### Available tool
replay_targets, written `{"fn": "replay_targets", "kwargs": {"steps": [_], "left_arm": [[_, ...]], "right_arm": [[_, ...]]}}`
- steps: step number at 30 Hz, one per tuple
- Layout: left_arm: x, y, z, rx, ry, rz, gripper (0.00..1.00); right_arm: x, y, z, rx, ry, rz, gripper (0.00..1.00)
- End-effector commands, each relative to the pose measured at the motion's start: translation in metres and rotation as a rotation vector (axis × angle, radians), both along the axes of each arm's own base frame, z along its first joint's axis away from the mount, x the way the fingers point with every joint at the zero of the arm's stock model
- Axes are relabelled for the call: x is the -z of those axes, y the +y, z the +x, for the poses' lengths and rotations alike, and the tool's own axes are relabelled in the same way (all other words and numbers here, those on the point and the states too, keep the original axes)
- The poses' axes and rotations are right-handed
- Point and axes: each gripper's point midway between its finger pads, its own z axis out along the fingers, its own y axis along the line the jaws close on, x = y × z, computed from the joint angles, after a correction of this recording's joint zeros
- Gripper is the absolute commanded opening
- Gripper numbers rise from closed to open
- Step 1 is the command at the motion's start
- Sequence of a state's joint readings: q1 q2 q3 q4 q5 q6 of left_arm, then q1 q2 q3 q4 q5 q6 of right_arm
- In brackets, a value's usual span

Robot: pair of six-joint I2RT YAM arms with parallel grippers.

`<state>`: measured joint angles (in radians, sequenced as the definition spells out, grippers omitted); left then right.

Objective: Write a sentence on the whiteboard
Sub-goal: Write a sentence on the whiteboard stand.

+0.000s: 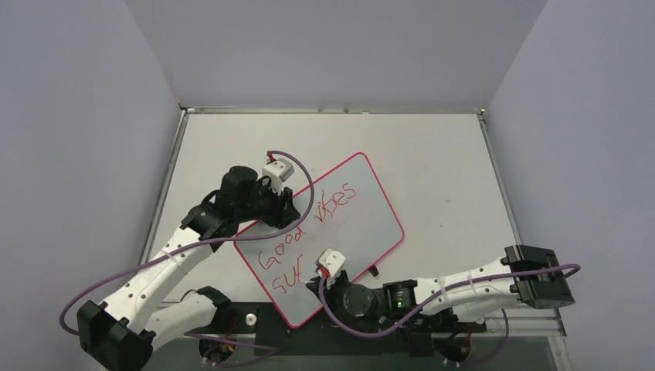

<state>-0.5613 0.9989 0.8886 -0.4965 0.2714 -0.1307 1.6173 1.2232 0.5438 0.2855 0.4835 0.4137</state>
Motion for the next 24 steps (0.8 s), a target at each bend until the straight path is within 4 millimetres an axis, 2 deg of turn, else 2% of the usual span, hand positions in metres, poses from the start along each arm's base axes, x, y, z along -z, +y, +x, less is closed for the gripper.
{"fn": "replay_targets", "kwargs": {"steps": [1,12,24], "left_arm": [[-0.012,0.005,0.017,-0.039,-0.088,0.026,0.0],[-0.011,0.005,0.017,-0.037,-0.086,0.028,0.0],[-0.011,0.005,0.016,-0.035,-0.086,0.028,0.0]], "right_arm": [[0.015,-0.009,0.003,0.038,-0.005,-0.05,0.0],[-0.007,0.0,0.011,0.054,-0.058,-0.044,0.0],[-0.023,-0.006,0.037,0.127,-0.092,-0.034,0.0]]}}
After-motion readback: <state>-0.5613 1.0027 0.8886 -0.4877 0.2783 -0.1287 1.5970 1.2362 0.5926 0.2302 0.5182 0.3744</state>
